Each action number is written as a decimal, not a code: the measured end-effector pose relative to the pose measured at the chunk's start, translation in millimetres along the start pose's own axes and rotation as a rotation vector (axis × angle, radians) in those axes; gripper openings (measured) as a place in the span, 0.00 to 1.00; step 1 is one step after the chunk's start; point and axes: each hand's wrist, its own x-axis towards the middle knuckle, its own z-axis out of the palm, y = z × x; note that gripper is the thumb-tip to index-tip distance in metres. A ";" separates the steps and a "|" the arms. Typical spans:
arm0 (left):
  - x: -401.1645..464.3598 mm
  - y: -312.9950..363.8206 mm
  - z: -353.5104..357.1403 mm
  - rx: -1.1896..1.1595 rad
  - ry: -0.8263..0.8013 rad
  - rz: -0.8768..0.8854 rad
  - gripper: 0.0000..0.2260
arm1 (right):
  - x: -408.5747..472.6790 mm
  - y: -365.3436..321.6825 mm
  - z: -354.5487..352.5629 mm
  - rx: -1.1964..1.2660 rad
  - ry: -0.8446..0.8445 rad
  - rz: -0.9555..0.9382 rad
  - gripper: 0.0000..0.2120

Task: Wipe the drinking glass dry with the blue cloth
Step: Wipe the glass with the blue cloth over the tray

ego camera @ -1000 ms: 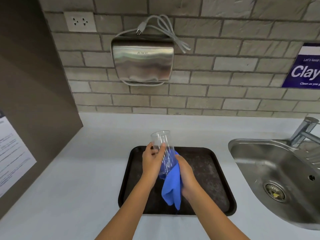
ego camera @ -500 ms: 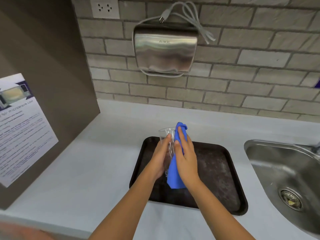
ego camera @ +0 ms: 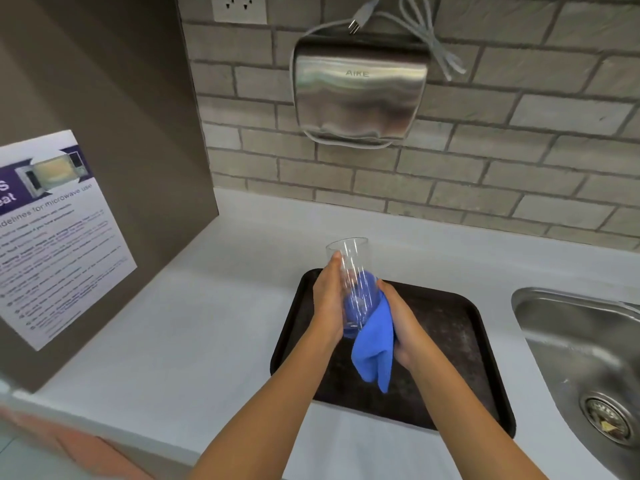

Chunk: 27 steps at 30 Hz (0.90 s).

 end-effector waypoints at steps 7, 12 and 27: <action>4.5 -22.0 -5.6 0.482 -0.079 0.233 0.27 | 11.1 7.5 -1.8 -0.066 0.167 0.033 0.16; 14.0 -23.4 -8.2 0.545 -0.022 0.207 0.23 | 11.6 25.7 2.4 -0.249 0.271 -0.174 0.13; 30.0 -51.6 14.5 0.264 -0.224 0.182 0.20 | 16.9 22.3 -41.8 -0.263 0.314 -0.005 0.15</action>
